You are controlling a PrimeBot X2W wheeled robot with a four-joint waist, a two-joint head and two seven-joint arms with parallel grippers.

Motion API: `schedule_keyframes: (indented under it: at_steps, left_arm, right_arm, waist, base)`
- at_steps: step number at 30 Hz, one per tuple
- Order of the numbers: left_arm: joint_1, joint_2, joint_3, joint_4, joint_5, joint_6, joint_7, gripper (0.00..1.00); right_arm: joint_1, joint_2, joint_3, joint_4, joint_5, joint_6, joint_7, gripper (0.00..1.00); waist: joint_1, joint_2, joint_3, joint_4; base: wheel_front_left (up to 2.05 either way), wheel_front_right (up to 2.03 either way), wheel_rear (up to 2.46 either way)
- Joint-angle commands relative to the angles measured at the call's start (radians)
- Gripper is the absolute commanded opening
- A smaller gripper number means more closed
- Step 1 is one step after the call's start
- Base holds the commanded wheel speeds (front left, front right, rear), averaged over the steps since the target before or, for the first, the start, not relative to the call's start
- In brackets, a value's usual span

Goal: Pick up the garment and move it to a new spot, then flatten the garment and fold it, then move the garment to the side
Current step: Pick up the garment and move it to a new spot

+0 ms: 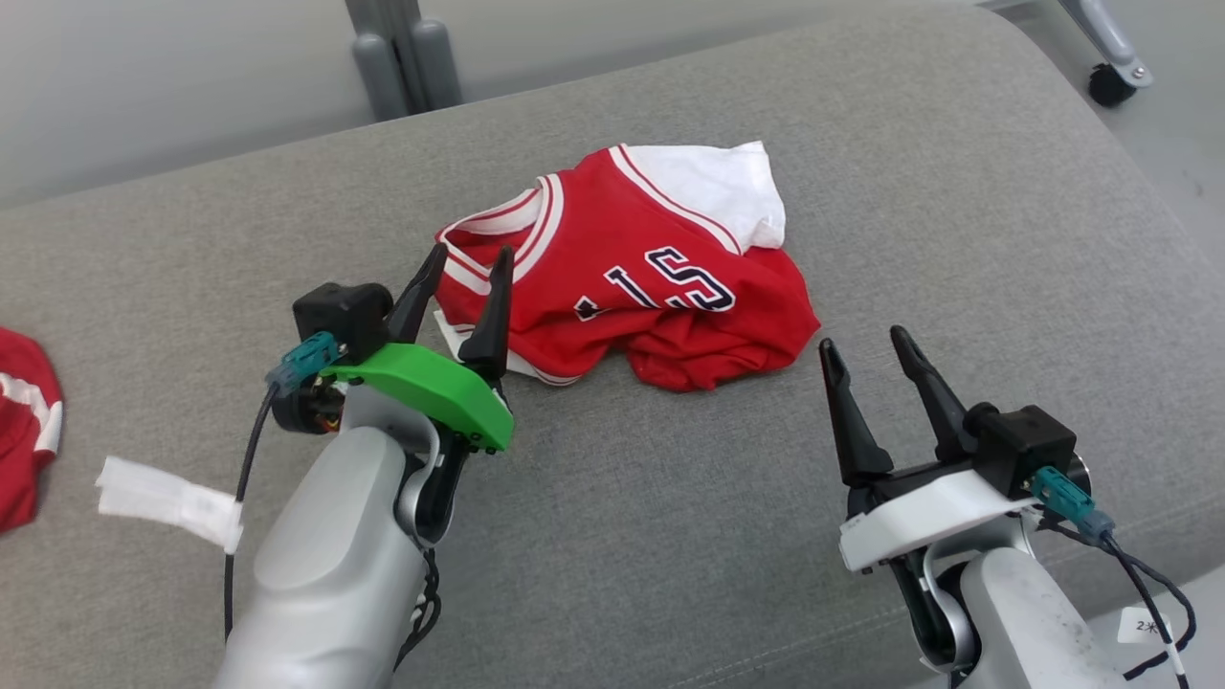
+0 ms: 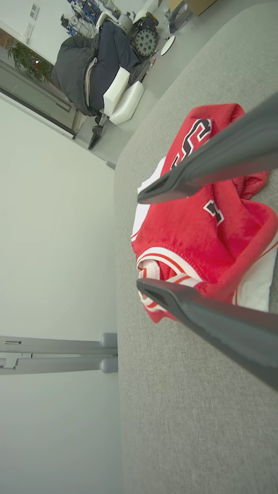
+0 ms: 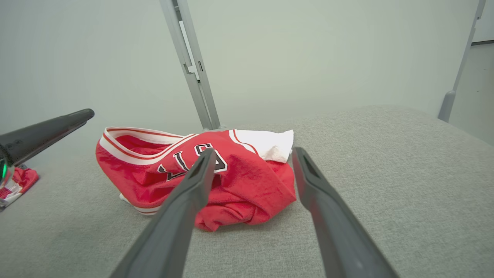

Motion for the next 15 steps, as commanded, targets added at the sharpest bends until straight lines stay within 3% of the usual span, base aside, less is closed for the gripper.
schedule_keyframes:
  at_steps: [1, 8, 15]
  left_arm:
    - [0.037, 0.007, 0.030, -0.038, 0.012, 0.010, -0.007, 1.00]
    - [0.280, 0.021, 0.212, -0.343, 0.134, 0.045, -0.006, 1.00]
    - [0.479, 0.019, 0.317, -0.466, 0.249, 0.036, -0.006, 1.00]
  right_arm:
    - [0.015, -0.002, -0.011, -0.001, -0.010, 0.000, -0.003, 1.00]
    - [0.058, -0.002, -0.067, -0.007, -0.040, 0.000, -0.003, 1.00]
    - [0.108, -0.003, -0.102, -0.010, -0.056, 0.000, 0.014, 1.00]
  waist:
    - [0.0000, -0.0001, -0.035, 0.047]
    - [0.0000, -0.0001, -0.083, 0.124]
    - [0.0000, -0.0001, -0.130, 0.180]
  base:
    - [0.00, 0.00, 0.00]
    - [0.00, 0.00, 0.00]
    - [0.00, 0.00, 0.00]
